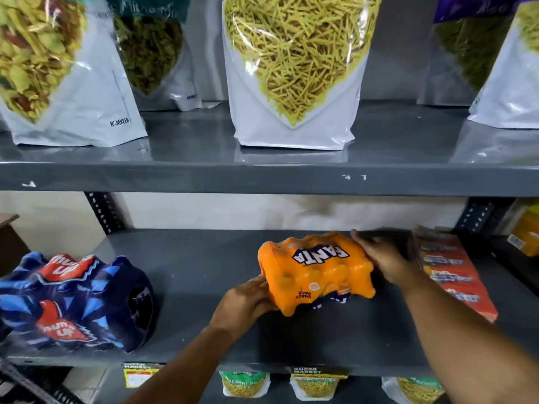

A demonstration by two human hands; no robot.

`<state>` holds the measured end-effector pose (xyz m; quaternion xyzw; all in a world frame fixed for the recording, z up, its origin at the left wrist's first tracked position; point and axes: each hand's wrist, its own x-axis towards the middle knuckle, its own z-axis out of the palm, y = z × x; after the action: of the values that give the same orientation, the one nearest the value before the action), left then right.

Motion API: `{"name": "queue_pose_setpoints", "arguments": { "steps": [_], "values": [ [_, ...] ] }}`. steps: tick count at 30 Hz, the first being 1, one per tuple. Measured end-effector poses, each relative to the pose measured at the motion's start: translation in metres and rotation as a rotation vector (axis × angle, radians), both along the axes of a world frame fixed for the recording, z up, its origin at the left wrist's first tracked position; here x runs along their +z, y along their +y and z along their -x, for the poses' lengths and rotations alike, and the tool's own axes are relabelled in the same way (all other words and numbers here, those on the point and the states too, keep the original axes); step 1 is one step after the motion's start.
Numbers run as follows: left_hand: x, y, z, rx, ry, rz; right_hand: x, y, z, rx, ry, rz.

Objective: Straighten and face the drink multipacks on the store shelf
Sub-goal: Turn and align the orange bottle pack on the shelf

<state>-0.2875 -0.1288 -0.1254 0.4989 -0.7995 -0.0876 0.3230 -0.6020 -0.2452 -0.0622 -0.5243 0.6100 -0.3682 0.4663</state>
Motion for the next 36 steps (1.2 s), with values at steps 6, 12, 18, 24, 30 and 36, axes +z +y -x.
{"name": "queue_pose_setpoints", "arguments": {
  "steps": [6,12,18,24,30,36],
  "values": [
    [0.014,-0.005,0.007,0.019,0.102,-0.079,0.026,-0.023,-0.009,-0.003,0.049,-0.129],
    [0.022,-0.007,0.016,0.253,0.431,-0.158,0.041,-0.04,-0.022,-0.079,0.099,-0.301],
    [0.033,-0.017,0.027,0.338,0.512,-0.28,0.037,-0.046,-0.033,0.0,0.005,-0.194],
    [0.022,-0.012,0.038,0.405,0.621,-0.277,0.015,-0.054,-0.032,-0.036,-0.217,-0.123],
    [0.015,-0.008,0.052,0.458,0.77,-0.323,0.003,-0.052,-0.035,-0.223,-0.225,-0.172],
    [0.01,0.006,0.07,0.565,0.685,-0.292,-0.01,-0.04,-0.035,-0.162,-0.276,-0.186]
  ]
}}
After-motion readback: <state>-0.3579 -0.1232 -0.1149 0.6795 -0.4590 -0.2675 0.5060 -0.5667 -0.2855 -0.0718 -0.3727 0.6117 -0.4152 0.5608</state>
